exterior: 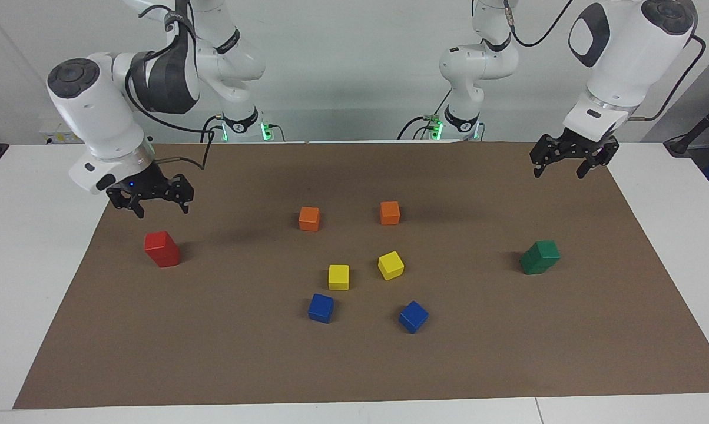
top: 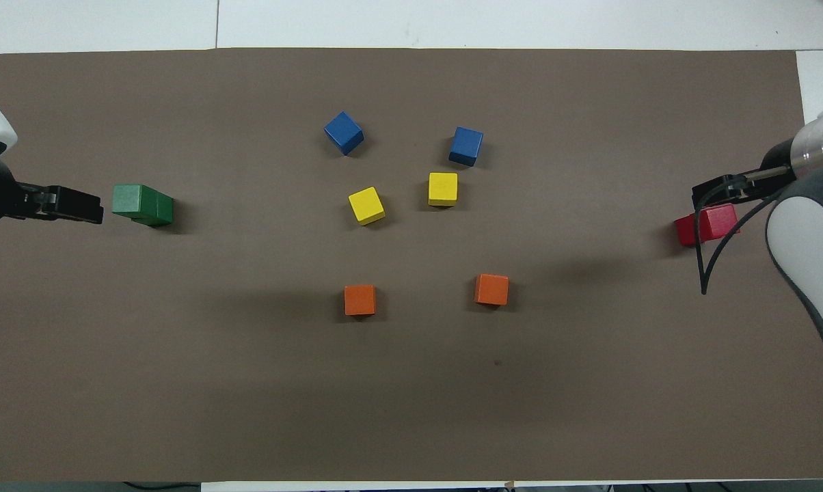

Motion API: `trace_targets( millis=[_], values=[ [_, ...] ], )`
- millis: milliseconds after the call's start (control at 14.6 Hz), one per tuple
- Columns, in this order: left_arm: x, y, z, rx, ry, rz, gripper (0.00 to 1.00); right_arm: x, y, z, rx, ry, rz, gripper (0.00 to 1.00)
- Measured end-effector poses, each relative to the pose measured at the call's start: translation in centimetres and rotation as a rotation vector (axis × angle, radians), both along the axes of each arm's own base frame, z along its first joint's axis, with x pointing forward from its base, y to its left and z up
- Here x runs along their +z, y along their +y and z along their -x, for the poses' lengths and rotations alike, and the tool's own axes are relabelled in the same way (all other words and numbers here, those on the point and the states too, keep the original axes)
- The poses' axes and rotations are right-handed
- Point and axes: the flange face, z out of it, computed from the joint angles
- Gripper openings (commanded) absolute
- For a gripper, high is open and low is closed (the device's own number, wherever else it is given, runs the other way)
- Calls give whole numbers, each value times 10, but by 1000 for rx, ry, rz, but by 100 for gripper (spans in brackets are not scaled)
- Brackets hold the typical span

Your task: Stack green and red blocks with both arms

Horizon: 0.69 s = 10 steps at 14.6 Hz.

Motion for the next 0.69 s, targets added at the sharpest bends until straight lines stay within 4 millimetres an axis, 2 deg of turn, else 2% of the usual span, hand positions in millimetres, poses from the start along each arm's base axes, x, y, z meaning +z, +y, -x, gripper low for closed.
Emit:
trace_targets(
  millis=[206, 344, 550, 687],
  values=[
    [4, 4, 0, 6, -1, 0, 100, 39, 10, 23, -6, -14, -3, 100],
    [3, 7, 0, 13, 1, 0, 100, 58, 18, 36, 6, -16, 1, 100],
    [3, 8, 0, 15, 2, 0, 100, 72, 42, 46, 37, -29, 6, 100],
    [3, 8, 0, 15, 2, 0, 100, 73, 47, 47, 42, -29, 5, 100]
  ],
)
